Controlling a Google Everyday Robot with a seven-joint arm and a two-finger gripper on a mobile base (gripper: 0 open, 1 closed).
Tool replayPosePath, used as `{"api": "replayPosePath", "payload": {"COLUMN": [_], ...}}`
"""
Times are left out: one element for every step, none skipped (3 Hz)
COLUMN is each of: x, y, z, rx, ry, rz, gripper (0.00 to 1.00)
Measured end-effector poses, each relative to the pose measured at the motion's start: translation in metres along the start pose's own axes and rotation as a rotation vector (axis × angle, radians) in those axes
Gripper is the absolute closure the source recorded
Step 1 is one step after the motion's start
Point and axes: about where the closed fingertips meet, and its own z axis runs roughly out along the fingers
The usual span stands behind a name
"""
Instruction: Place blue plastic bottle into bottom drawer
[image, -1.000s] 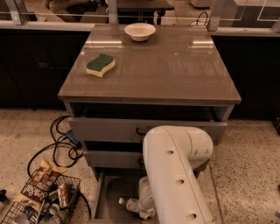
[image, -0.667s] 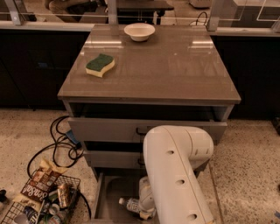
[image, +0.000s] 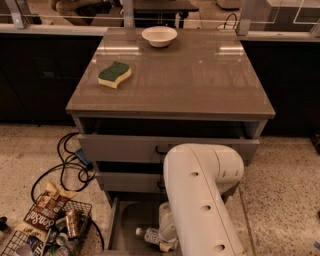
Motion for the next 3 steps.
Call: {"api": "replayPosePath", "payload": {"x": [0.0005, 0.0008, 0.0009], "y": [0.001, 0.0015, 0.0016], "z": [0.0008, 0.0013, 0.0013], "rx": [-0.002, -0.003, -0.003], "ry": [0.001, 0.002, 0.002], "rz": [0.0, -0.001, -0.001], "gripper": [0.04, 0.0, 0.0]}}
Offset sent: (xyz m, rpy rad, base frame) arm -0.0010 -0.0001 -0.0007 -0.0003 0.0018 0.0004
